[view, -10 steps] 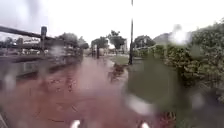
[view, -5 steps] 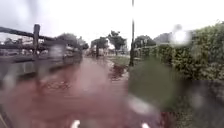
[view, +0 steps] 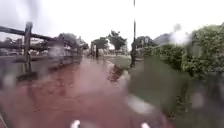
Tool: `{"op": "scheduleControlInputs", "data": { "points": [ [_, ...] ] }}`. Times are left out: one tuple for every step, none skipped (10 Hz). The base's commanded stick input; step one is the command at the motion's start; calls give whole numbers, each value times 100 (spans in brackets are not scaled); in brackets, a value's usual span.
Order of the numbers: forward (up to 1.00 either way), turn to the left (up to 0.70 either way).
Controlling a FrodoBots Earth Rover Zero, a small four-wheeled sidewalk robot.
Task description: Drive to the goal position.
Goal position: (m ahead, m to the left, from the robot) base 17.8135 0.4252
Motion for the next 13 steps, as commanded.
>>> {"op": "scheduleControlInputs", "data": {
  "points": [
    [70, 1],
    [70, 0],
    [70, 0],
    [70, 0],
    [70, 7],
    [70, 27],
    [70, 20],
    [70, 0],
    [70, 0],
    [70, 0],
    [70, 0],
    [70, 0],
    [70, 0]
  ]
}}
